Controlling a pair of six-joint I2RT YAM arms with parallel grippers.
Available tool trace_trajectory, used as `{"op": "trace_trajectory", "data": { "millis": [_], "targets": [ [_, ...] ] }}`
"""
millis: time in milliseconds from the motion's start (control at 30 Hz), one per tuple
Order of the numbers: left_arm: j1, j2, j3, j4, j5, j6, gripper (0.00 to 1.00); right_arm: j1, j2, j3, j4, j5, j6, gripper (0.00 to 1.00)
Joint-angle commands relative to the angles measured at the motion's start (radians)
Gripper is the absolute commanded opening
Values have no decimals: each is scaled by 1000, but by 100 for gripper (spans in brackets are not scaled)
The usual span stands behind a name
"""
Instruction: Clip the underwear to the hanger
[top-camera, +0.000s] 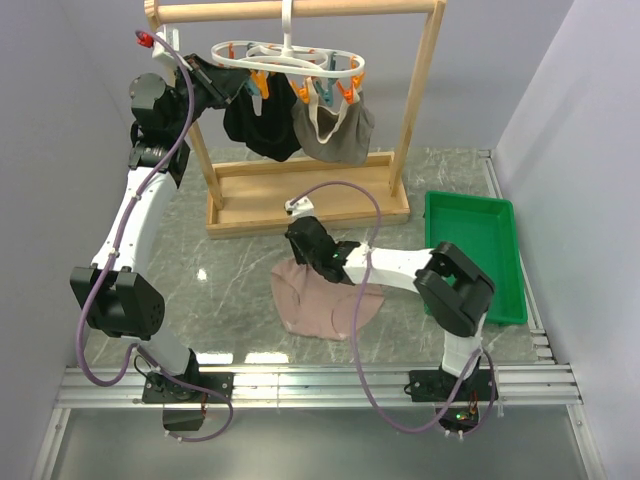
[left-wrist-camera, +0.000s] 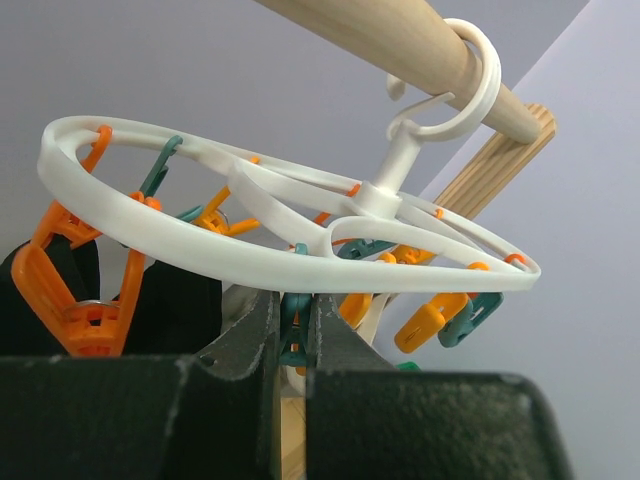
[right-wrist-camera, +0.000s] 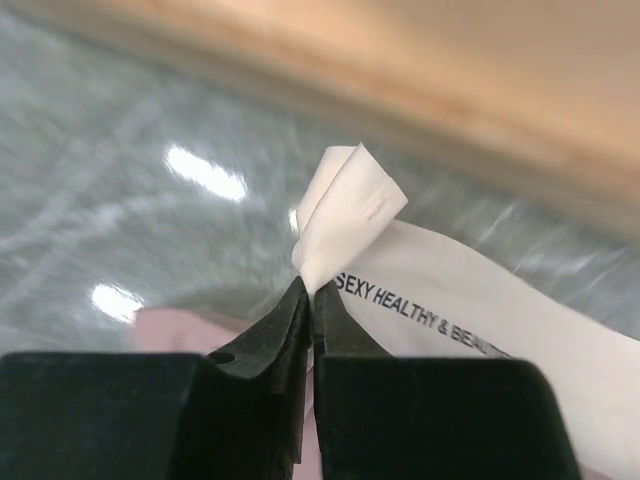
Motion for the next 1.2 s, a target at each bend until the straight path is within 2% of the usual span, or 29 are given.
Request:
{"op": "trace_trajectory", "data": {
  "millis": [0, 200, 567, 867, 1167],
  "targets": [
    [16, -51, 0, 15, 8, -17, 0, -3, -118, -41, 312, 56, -153, 0],
    [14, -53, -12, 15, 19, -24, 0, -5, -175, -73, 568, 56, -407, 0],
    [16, -63, -28, 0, 47, -17, 1, -37, -167, -47, 886, -140, -764, 0],
    [14, -60, -21, -11, 71, -17, 0, -83, -79, 105, 998, -217, -972, 0],
    [14, -48, -6, -29, 93, -14, 0, -80, 24, 275, 1007, -208, -1092, 0]
  ]
}}
